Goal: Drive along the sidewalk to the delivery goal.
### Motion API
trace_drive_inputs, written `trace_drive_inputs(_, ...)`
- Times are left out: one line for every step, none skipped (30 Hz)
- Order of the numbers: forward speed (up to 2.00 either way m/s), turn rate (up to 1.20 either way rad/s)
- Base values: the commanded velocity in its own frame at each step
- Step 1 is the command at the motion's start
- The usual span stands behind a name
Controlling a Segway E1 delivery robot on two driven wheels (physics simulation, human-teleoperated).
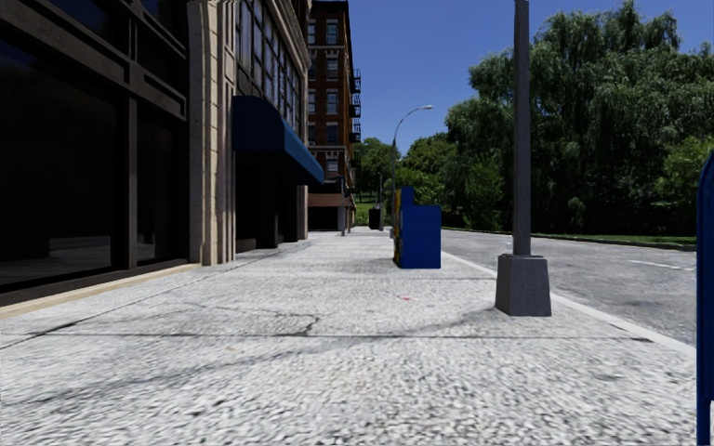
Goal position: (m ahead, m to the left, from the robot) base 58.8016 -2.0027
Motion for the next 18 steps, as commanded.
trace_drive_inputs(2.00,0.00)
trace_drive_inputs(2.00,0.00)
trace_drive_inputs(2.00,0.00)
trace_drive_inputs(2.00,0.00)
trace_drive_inputs(2.00,0.00)
trace_drive_inputs(2.00,0.00)
trace_drive_inputs(2.00,0.00)
trace_drive_inputs(2.00,0.00)
trace_drive_inputs(2.00,0.00)
trace_drive_inputs(2.00,0.00)
trace_drive_inputs(2.00,0.00)
trace_drive_inputs(2.00,0.00)
trace_drive_inputs(2.00,0.00)
trace_drive_inputs(2.00,0.00)
trace_drive_inputs(2.00,0.00)
trace_drive_inputs(2.00,0.00)
trace_drive_inputs(2.00,0.00)
trace_drive_inputs(2.00,0.00)
